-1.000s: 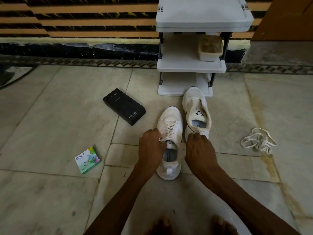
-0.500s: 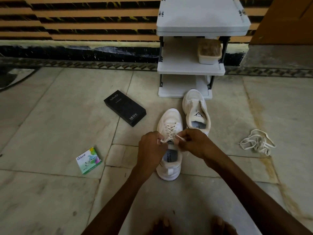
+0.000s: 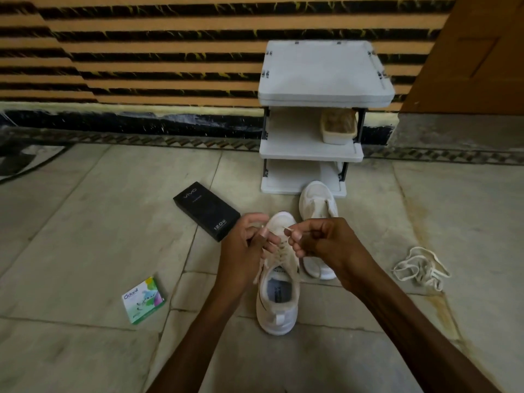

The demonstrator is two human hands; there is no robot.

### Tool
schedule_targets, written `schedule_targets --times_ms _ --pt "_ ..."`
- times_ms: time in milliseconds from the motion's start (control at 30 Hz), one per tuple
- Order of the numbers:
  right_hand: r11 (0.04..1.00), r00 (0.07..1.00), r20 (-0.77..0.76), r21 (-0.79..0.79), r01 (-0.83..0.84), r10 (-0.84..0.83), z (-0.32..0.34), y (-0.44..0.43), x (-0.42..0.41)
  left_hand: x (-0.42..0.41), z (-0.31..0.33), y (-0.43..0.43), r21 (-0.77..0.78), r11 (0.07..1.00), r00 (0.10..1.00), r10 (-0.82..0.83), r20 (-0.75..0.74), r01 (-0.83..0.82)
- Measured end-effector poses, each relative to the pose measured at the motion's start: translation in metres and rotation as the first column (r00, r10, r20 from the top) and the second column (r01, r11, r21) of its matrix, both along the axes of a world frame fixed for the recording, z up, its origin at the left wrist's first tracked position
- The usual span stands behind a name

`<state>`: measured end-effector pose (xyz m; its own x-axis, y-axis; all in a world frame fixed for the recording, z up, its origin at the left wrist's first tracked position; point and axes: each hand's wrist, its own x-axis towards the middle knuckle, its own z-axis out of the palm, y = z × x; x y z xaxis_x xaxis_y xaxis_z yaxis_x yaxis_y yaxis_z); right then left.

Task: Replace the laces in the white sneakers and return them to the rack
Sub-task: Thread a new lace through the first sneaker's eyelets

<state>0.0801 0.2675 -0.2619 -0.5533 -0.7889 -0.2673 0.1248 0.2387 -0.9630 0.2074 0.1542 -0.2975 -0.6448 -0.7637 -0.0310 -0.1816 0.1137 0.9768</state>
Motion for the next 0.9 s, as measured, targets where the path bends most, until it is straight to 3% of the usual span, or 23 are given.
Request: schedule_targets --times_ms 133,267,433,767,900 --pt "0.987 0.995 -0.052 -0.136 0.080 -0.088 0.029 -0.007 -0.002 -0.007 0.034 -0.003 0.022 1.000 0.996 -0.005 -0.093 0.007" --pt "0.967 0.970 -0.200 -0.238 0.088 -0.138 0.063 -0.019 -0.005 -0.011 0.073 -0.010 0.042 0.999 0.986 -0.011 -0.167 0.018" --pt "0.935 0.953 -0.261 -0.350 0.057 -0.156 0.086 -0.032 -0.004 -0.017 0.116 -0.020 -0.097 0.992 0.971 0.057 -0.233 -0.081" --pt "0.896 0.943 -0.195 -0.411 0.170 -0.269 0.085 -0.035 0.002 -0.013 0.128 -0.018 0.082 0.995 0.947 0.076 -0.312 -0.052" --pt "0.892 0.908 -0.260 -0.402 0.209 -0.330 0.085 -0.038 0.004 -0.013 0.131 -0.017 0.057 0.995 0.945 0.095 -0.313 -0.081"
